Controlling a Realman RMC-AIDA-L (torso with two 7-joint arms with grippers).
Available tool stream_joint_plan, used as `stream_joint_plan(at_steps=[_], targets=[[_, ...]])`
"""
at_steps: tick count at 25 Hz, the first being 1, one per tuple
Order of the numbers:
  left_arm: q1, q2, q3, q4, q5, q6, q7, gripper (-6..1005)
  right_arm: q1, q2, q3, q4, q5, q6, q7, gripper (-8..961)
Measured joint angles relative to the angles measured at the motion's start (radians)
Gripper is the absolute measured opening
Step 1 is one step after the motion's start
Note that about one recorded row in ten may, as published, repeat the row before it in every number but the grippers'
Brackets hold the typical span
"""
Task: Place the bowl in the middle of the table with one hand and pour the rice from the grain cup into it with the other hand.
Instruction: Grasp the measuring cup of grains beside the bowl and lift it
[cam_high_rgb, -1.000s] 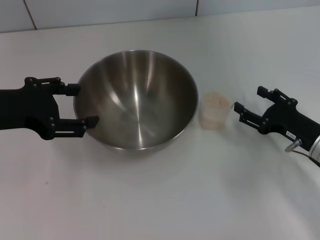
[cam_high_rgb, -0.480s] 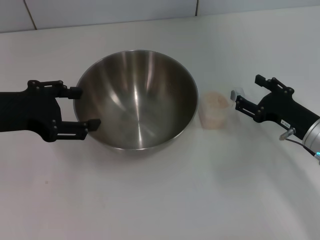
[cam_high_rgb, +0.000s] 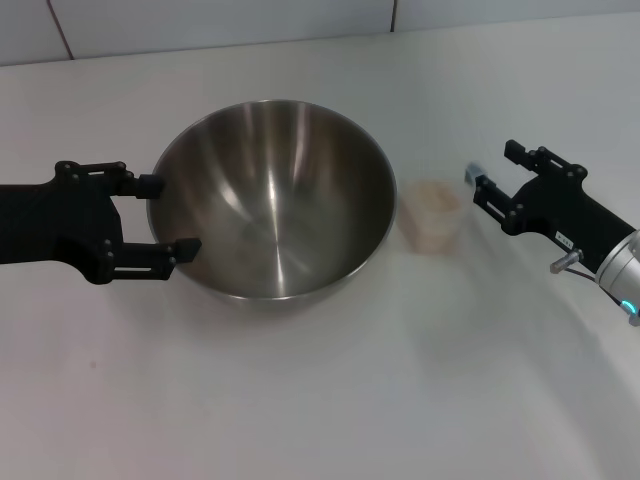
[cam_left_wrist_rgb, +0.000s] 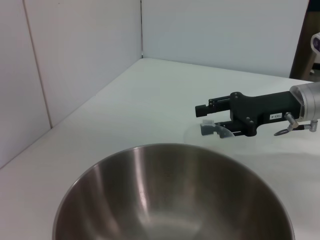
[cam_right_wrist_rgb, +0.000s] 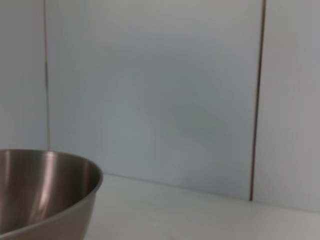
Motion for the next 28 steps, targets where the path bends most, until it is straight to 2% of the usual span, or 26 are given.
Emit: stream_joint_plan(at_steps=[3, 7, 20, 22, 23, 25, 28], targets=[[0.000, 0.000, 0.000, 0.000, 0.000, 0.000, 0.000, 804, -0.011, 0.011, 0.027, -0.015, 0.000, 0.001, -0.036, 554], [0.000, 0.001, 0.000, 0.000, 0.000, 0.000, -0.001, 803, -0.009, 0.011, 0.027, -0.015, -0.001, 0.004, -0.037, 397], [-0.002, 0.001, 0.001, -0.004, 0.001, -0.001, 0.000, 802, -0.017, 0.011, 0.045, -0.019, -0.001, -0.010, -0.038, 108], [-0.002, 0.001, 0.001, -0.005, 0.001, -0.002, 0.000, 802, -0.030, 0.012, 0.073, -0.022, -0.001, -0.048, -0.046, 55], [-0.001, 0.000, -0.001, -0.006, 0.001, -0.002, 0.000, 802, -0.050, 0.015, 0.116, -0.030, -0.001, -0.119, -0.069, 28], [-0.001, 0.001, -0.002, -0.007, 0.001, -0.002, 0.000, 802, -0.059, 0.018, 0.135, -0.035, -0.001, -0.160, -0.085, 23], [-0.002, 0.002, -0.006, -0.014, 0.008, -0.010, 0.003, 802, -0.083, 0.023, 0.200, -0.075, -0.005, -0.315, -0.179, 15]])
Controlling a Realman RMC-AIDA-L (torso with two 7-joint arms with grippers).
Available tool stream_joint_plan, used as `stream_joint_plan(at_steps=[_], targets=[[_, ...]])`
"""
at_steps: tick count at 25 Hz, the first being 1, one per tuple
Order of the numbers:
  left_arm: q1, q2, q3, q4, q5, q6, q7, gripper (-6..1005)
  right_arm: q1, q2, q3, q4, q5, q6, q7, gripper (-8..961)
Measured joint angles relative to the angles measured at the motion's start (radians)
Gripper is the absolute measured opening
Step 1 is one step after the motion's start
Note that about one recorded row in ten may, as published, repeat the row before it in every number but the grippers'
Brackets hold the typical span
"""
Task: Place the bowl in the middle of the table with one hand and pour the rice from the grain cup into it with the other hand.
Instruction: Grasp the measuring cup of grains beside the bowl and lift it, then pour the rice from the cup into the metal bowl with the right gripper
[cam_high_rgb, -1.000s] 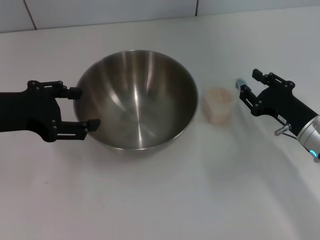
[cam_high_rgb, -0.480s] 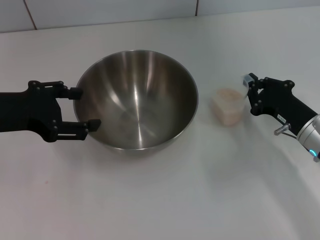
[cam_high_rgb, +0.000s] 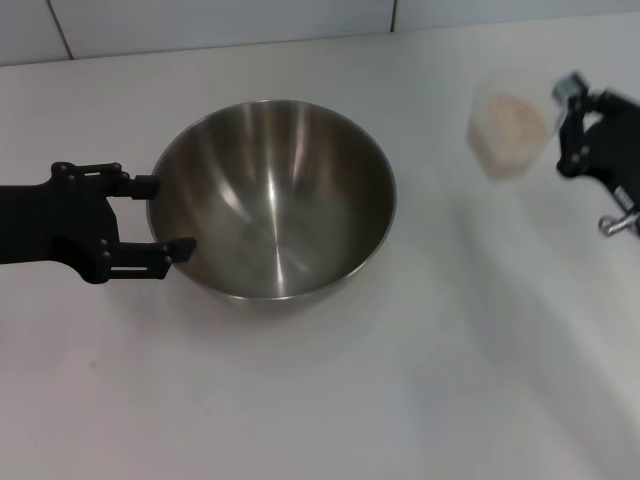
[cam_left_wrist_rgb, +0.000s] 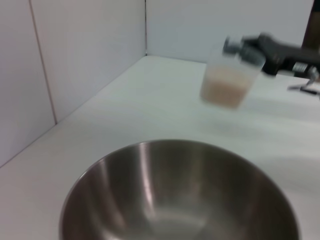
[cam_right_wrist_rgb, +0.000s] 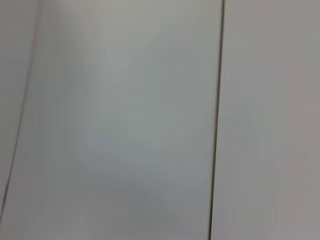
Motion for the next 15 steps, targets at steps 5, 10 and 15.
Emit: stream_joint_plan(at_steps=[5, 10, 15], targets=[[0.000, -0.002, 0.004, -0.001, 0.030, -0.018, 0.001, 802, 0.020, 0.005, -0.006, -0.113, -0.018, -0.032, -0.171, 15], [0.000, -0.004, 0.009, -0.001, 0.031, -0.021, -0.002, 802, 0.053, 0.015, -0.046, -0.218, -0.088, 0.072, -0.464, 15], [0.000, -0.003, 0.009, -0.001, 0.031, -0.021, -0.006, 802, 0.064, 0.018, -0.193, -0.295, -0.091, 0.192, -0.889, 15]])
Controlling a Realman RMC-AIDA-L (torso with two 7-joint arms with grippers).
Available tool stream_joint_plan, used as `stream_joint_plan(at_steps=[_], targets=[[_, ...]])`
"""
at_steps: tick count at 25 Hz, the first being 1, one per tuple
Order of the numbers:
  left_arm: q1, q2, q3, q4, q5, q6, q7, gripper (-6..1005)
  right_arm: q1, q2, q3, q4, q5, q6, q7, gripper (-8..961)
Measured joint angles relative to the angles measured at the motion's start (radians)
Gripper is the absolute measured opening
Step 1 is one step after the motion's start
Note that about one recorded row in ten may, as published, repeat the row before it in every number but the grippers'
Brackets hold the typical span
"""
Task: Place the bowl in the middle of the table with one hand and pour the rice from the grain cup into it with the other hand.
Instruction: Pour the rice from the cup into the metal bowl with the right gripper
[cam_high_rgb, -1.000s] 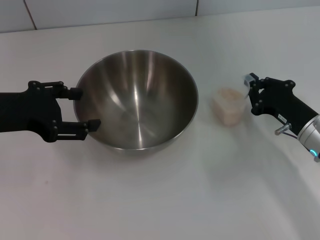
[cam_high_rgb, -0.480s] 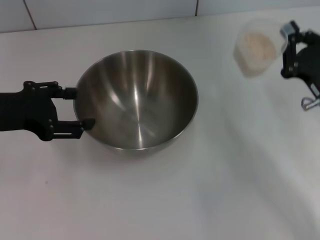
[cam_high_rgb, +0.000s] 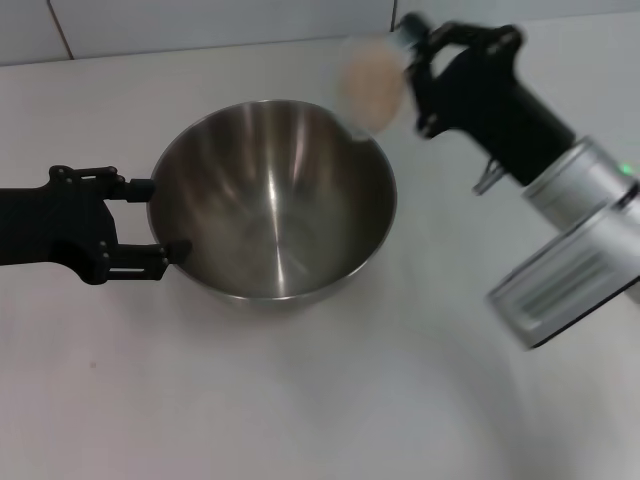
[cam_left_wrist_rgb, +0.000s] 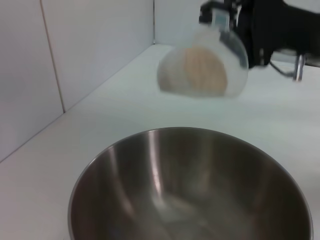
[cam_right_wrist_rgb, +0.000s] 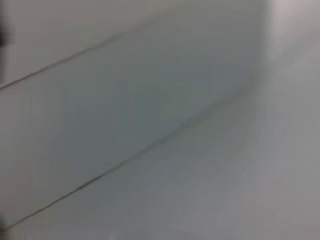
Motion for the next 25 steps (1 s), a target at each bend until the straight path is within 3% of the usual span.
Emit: stream_joint_plan(at_steps=[1, 5, 17, 25], targets=[[0.000, 0.000, 0.000, 0.000, 0.000, 0.000, 0.000, 802, 0.000, 0.000, 0.000, 0.000, 0.000, 0.000, 0.000, 15], [0.000, -0.001, 0.001, 0.000, 0.000, 0.000, -0.001, 802, 0.006, 0.000, -0.101, -0.037, 0.005, 0.088, -0.400, 14], [-0.003, -0.001, 0.002, 0.000, 0.000, 0.000, -0.001, 802, 0.017, 0.000, -0.203, -0.101, -0.005, 0.186, -0.895, 14], [-0.010, 0.000, 0.002, 0.000, 0.000, 0.002, -0.003, 802, 0.030, 0.000, -0.242, -0.093, 0.001, 0.246, -1.345, 15]])
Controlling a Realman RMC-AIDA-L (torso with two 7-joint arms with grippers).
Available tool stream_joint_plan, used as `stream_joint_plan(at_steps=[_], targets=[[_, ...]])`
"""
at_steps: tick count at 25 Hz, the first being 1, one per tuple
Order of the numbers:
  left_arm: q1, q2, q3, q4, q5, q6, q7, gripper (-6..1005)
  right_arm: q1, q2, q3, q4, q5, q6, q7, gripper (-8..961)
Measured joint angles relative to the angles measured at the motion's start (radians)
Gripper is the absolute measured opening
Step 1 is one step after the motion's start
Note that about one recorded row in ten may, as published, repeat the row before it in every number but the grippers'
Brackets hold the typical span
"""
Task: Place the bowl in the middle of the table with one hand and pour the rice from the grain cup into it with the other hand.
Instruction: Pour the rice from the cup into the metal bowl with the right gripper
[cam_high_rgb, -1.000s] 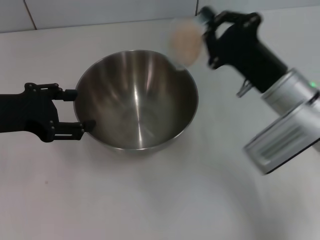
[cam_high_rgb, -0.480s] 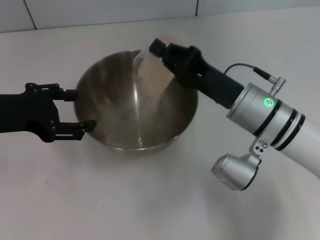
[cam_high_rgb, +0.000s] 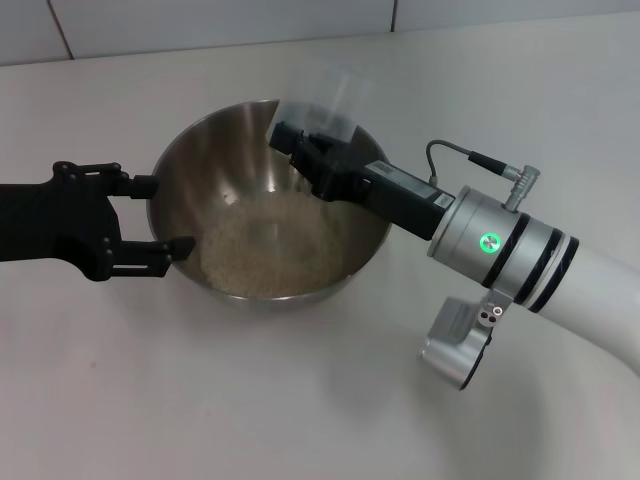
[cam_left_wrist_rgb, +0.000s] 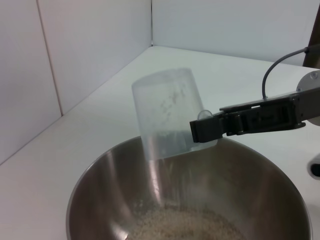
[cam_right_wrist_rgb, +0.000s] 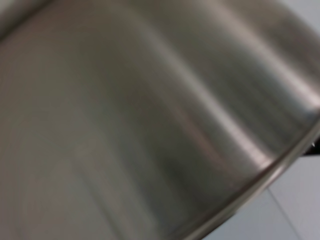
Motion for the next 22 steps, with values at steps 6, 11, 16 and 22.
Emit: stream_joint_plan(at_steps=[6, 11, 16, 22], targets=[[-0.008, 0.000, 0.000, 0.000, 0.000, 0.001, 0.000, 802, 0.023, 0.000, 0.001, 0.028, 0.002, -0.014, -0.178, 15], [-0.013, 0.001, 0.000, 0.000, 0.000, 0.002, 0.000, 802, 0.025, 0.000, -0.006, 0.044, 0.039, -0.044, -0.167, 16], [-0.016, 0.001, 0.001, 0.000, 0.000, 0.000, 0.001, 802, 0.008, 0.001, -0.184, -0.046, 0.406, -0.095, 0.162, 15], [-0.011, -0.001, 0.001, 0.000, -0.001, -0.001, 0.005, 802, -0.001, 0.000, -0.326, -0.138, 0.866, -0.190, 0.708, 15]])
